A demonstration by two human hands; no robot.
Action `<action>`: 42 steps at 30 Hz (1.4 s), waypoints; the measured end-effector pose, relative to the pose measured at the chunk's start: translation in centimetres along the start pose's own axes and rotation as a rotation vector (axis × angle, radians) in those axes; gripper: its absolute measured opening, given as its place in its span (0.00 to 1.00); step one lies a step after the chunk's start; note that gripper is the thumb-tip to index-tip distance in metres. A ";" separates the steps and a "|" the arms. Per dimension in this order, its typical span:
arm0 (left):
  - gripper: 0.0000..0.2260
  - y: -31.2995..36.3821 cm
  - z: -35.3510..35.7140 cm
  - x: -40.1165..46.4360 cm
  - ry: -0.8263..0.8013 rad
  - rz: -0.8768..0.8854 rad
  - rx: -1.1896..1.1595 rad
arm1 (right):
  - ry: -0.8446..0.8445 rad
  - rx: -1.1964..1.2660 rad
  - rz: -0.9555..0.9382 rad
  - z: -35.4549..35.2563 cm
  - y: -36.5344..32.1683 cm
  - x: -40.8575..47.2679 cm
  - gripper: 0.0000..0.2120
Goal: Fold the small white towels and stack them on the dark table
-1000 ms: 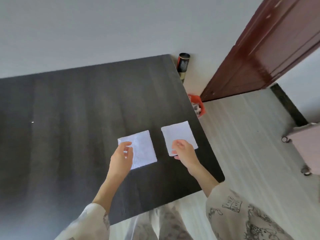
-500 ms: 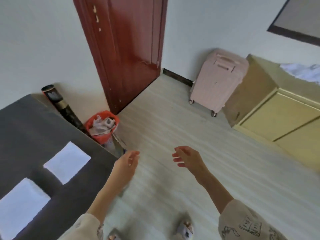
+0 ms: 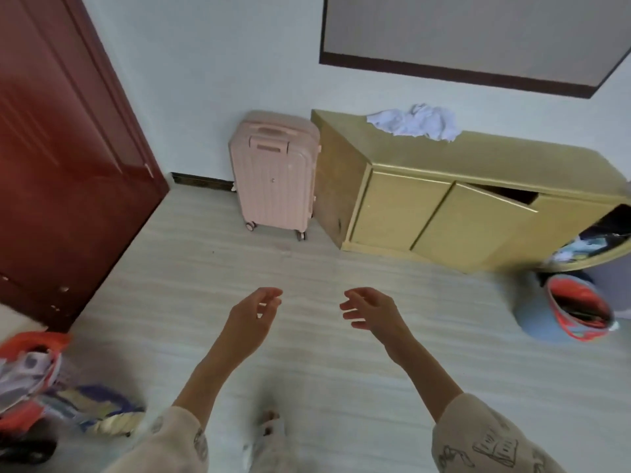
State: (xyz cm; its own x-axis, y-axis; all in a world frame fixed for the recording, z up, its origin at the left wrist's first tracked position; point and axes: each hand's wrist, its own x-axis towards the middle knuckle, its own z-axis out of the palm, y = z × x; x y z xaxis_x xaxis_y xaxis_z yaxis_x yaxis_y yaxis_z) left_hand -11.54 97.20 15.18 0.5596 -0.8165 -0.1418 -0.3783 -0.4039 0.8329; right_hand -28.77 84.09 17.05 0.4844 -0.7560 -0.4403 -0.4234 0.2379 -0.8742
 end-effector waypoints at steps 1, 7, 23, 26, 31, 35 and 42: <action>0.07 1.0 1.0 2.1 -0.021 0.013 0.002 | 0.023 0.008 0.000 -1.5 -0.4 1.5 0.10; 0.07 5.7 6.5 15.5 -0.142 0.095 0.024 | 0.133 0.068 -0.011 -9.1 -3.5 11.9 0.10; 0.13 19.5 17.9 50.3 -0.403 0.210 0.146 | 0.344 0.138 0.066 -27.8 -13.7 41.6 0.10; 0.13 20.2 20.5 55.8 -0.426 0.169 0.179 | 0.326 0.160 0.088 -30.9 -14.0 47.7 0.10; 0.12 22.7 25.4 65.7 -0.370 0.079 0.178 | 0.294 0.160 0.117 -37.2 -15.2 58.4 0.09; 0.11 26.3 29.9 73.4 -0.344 -0.022 0.161 | 0.278 0.134 0.148 -42.9 -17.1 66.5 0.08; 0.10 29.9 34.9 82.5 -0.356 -0.117 0.134 | 0.375 0.050 0.252 -50.5 -18.9 79.4 0.10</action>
State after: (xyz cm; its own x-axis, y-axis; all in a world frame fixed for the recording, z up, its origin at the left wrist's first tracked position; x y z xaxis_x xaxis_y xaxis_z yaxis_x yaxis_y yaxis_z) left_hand -2.42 3.40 9.78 0.3230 -0.8441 -0.4279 -0.4330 -0.5339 0.7263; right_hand -20.92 -11.24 8.97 0.0561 -0.8375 -0.5436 -0.4501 0.4648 -0.7625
